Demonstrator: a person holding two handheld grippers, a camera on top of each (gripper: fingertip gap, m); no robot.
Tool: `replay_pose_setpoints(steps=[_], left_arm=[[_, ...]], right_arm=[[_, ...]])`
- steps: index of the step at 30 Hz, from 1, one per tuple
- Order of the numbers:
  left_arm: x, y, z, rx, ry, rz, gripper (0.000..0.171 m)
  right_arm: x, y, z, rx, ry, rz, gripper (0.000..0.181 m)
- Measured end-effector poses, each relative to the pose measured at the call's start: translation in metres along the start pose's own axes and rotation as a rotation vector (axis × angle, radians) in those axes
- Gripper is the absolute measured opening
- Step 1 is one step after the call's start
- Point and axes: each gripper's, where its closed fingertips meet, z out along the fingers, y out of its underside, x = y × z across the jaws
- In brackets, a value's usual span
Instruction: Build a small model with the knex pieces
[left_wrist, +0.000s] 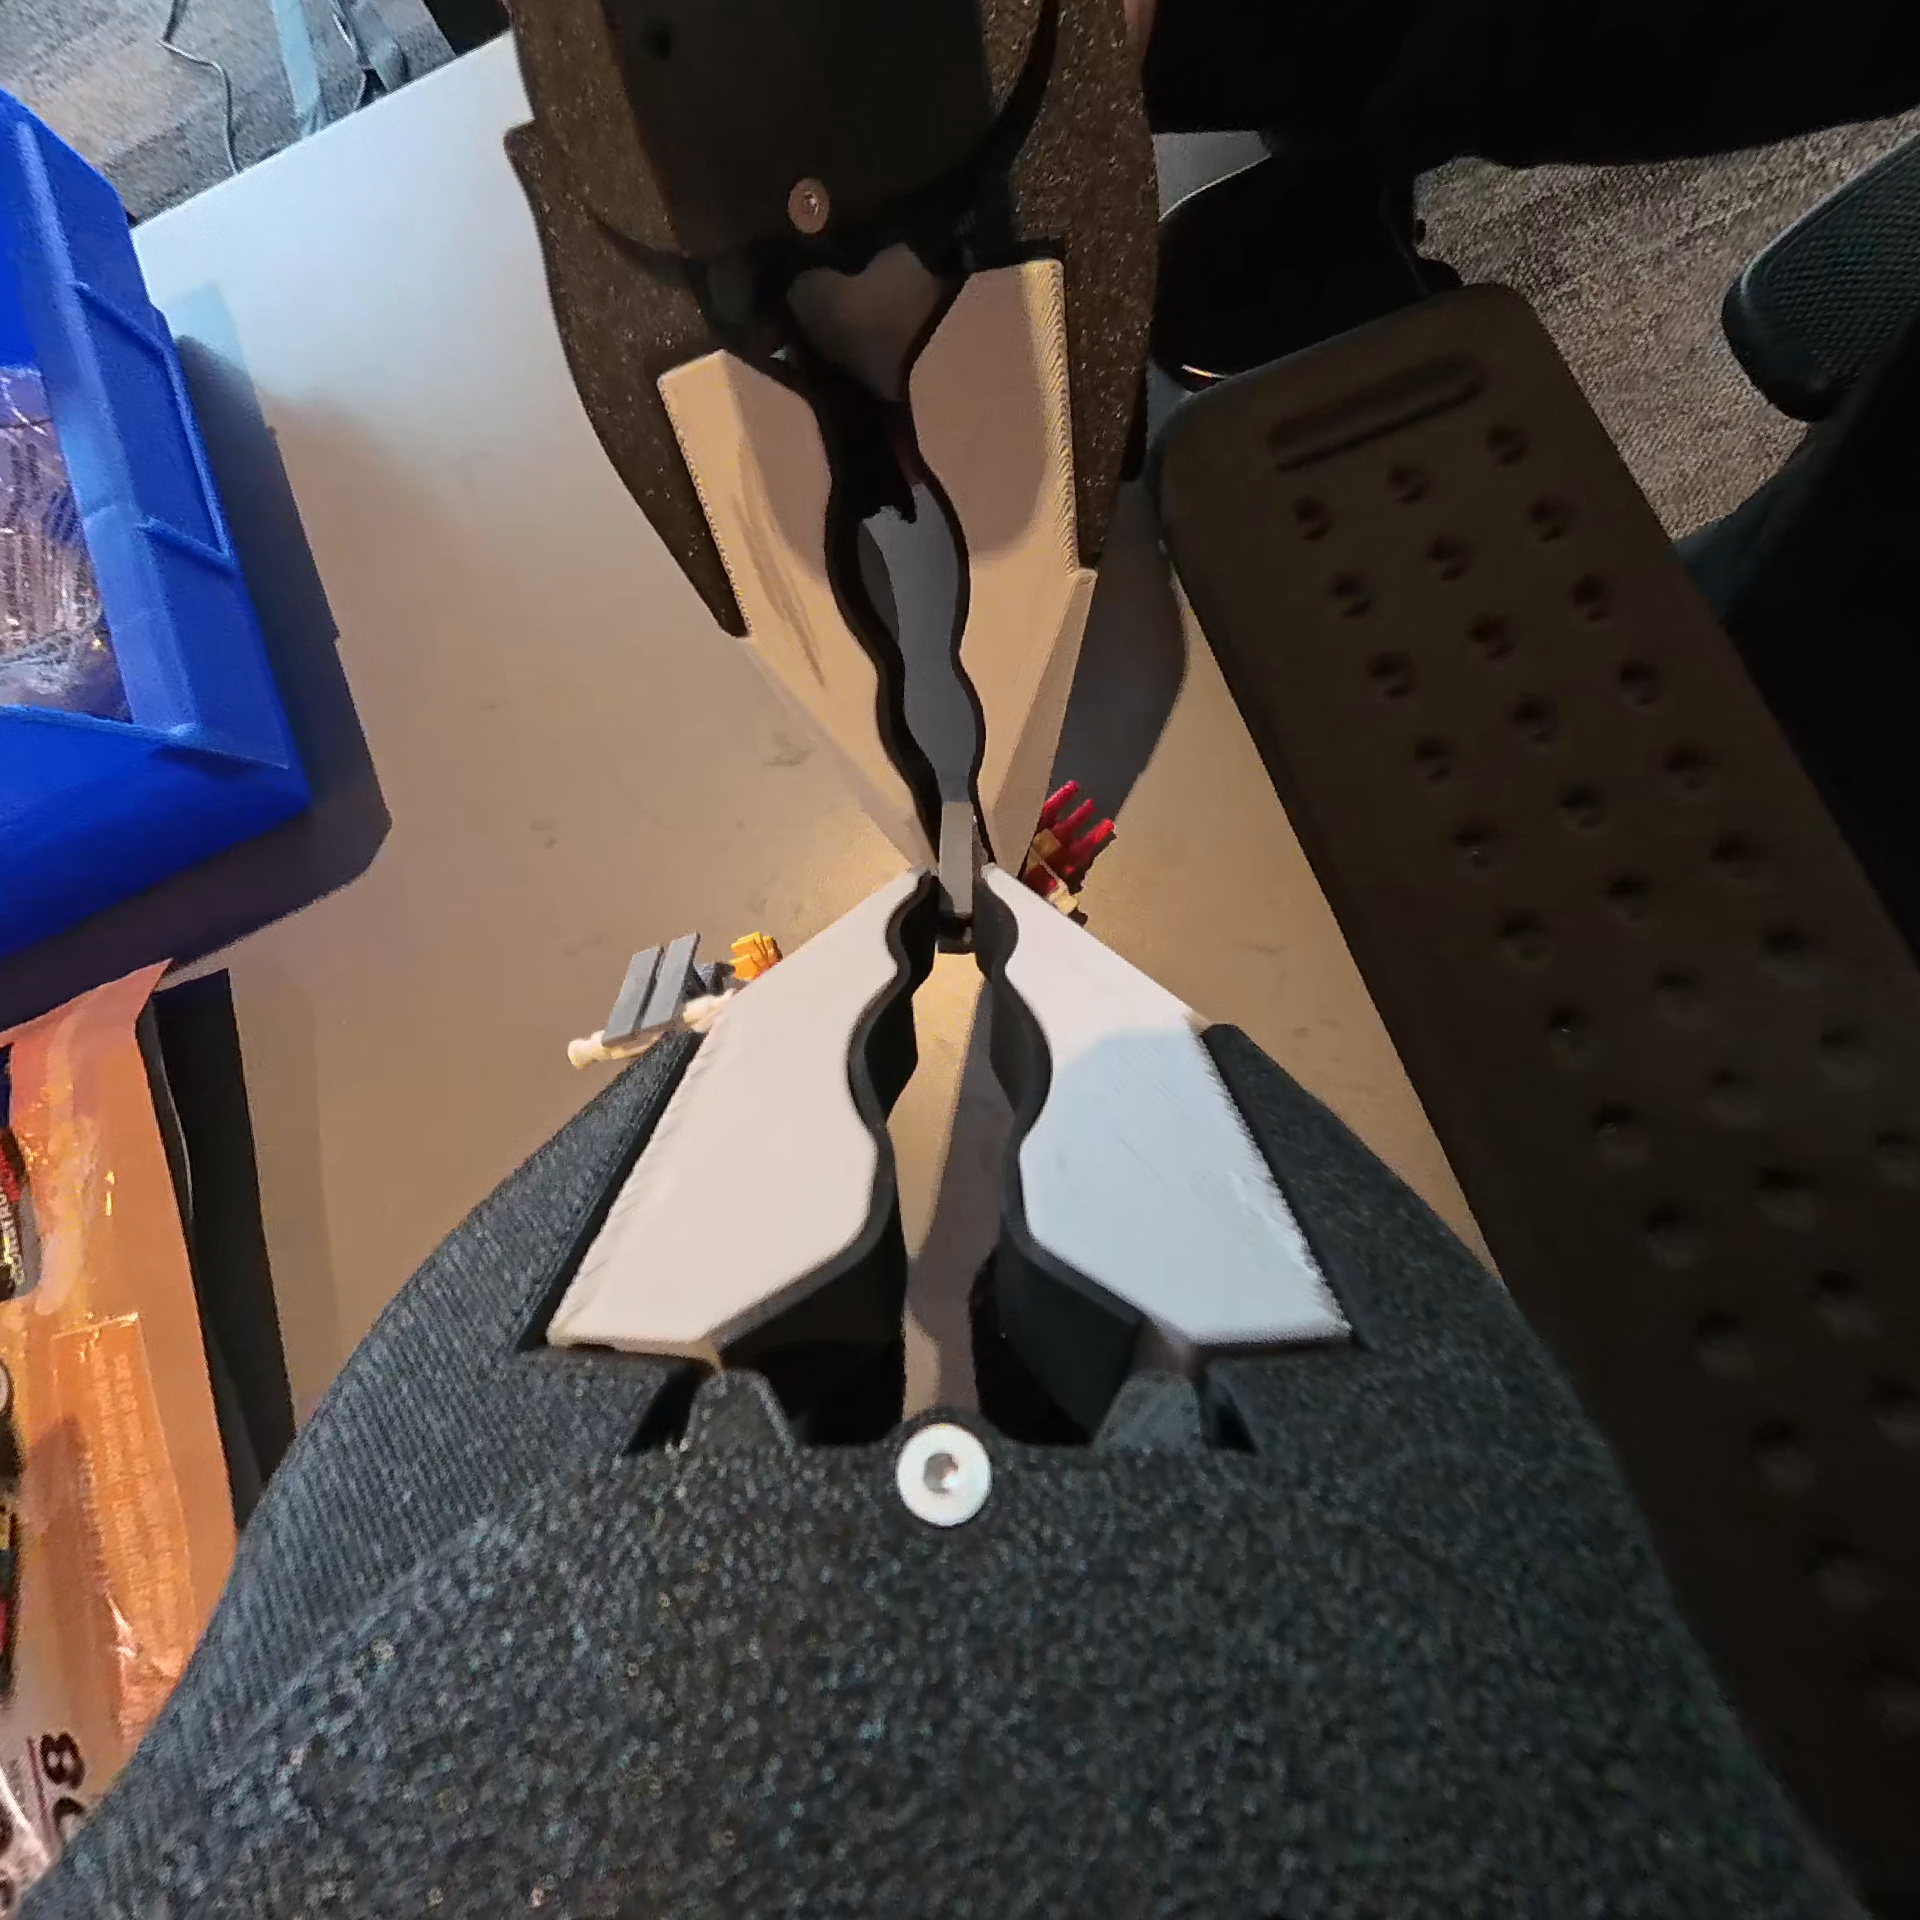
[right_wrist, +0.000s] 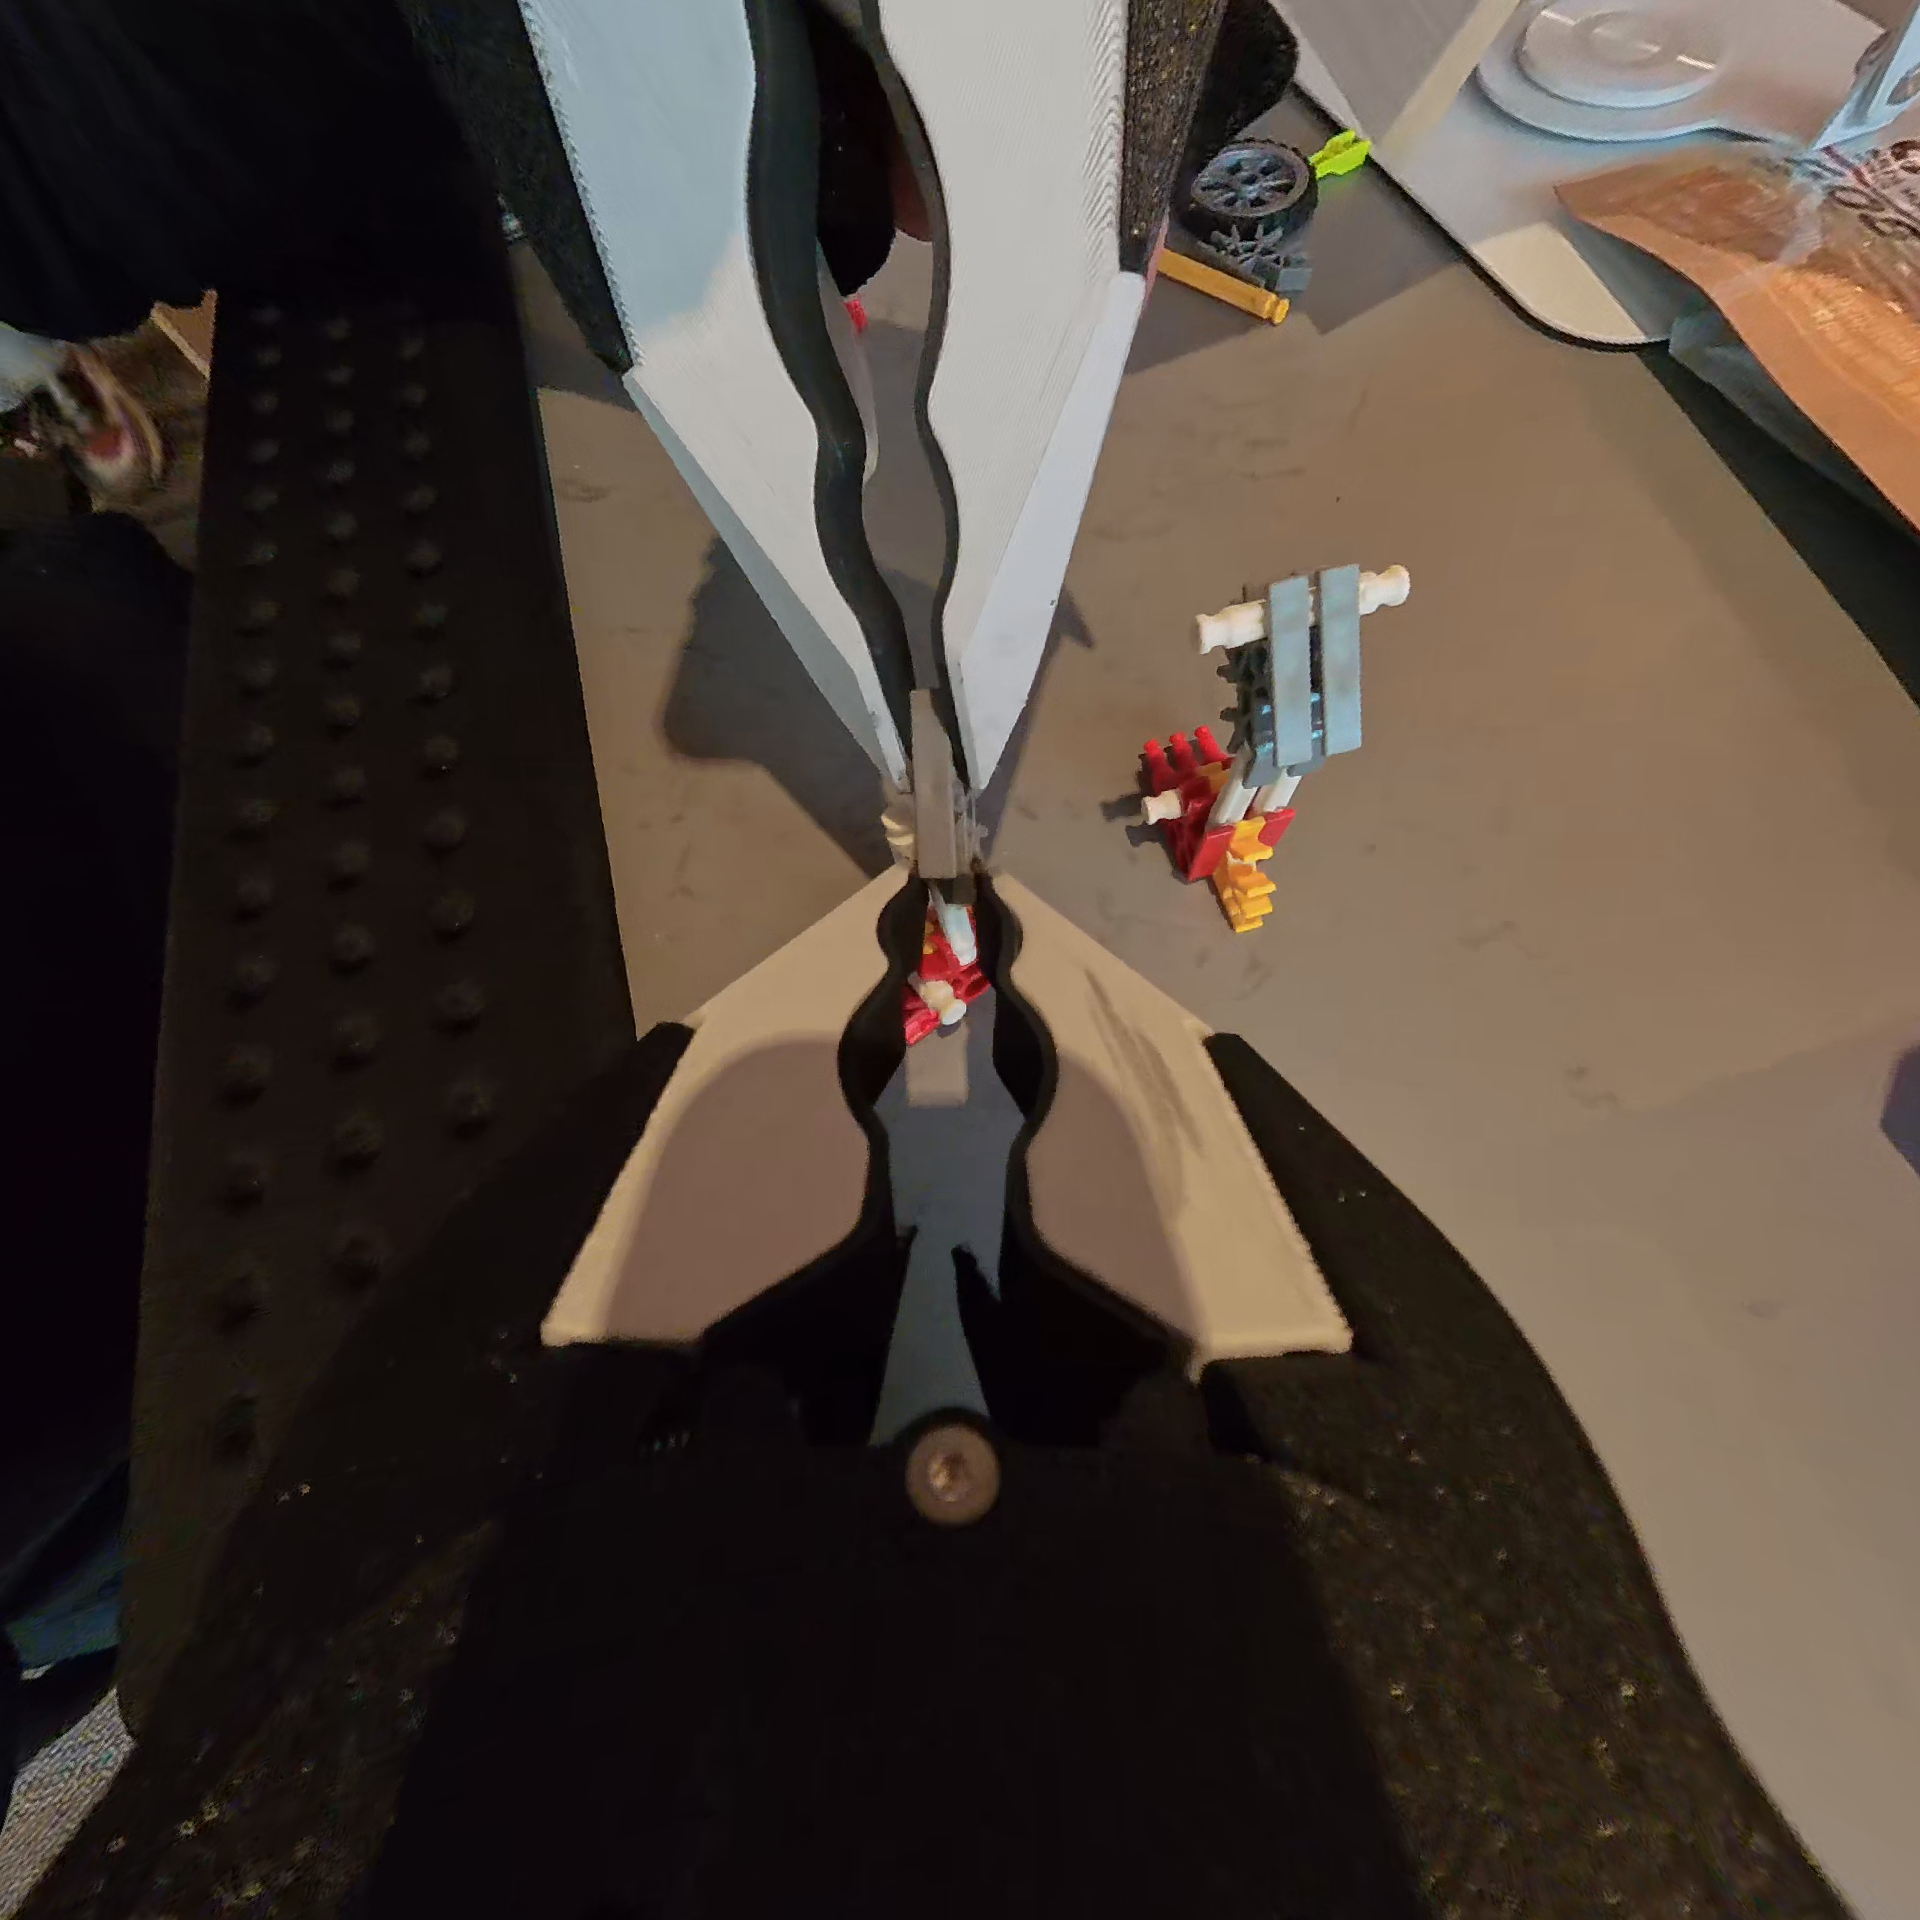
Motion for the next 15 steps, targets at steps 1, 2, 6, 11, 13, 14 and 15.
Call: replay_pose_setpoints(steps=[1,2,6,11,13,14,15], left_arm=[[0.0001,-0.0002,0.0,-0.002,0.003,0.007,0.005],[0.0,-0.0006,0.0004,-0.004,0.005,0.011,0.005],[-0.0017,-0.0026,0.0029,0.002,0.008,0.011,0.005],[-0.0028,-0.0031,0.005,-0.002,0.012,0.016,0.006],[-0.0036,-0.0028,0.006,-0.009,0.01,0.016,0.006],[-0.0041,-0.0028,0.0065,-0.01,0.01,0.013,0.006],[-0.004,-0.0031,0.0067,-0.01,0.012,0.013,0.006]], right_arm=[[-0.0003,0.0003,-0.0003,0.003,0.001,0.0,0.008],[-0.0001,0.0005,-0.0008,0.004,0.006,0.002,0.008],[0.0028,0.0025,-0.0034,0.004,0.048,0.03,0.01],[0.0071,0.0044,-0.0062,0.014,0.134,0.055,0.016],[0.0068,0.0052,-0.0073,0.018,0.154,0.062,0.012],[0.0073,0.0056,-0.0077,0.015,0.174,0.056,0.012],[0.0073,0.006,-0.008,0.011,0.195,0.054,0.012]])
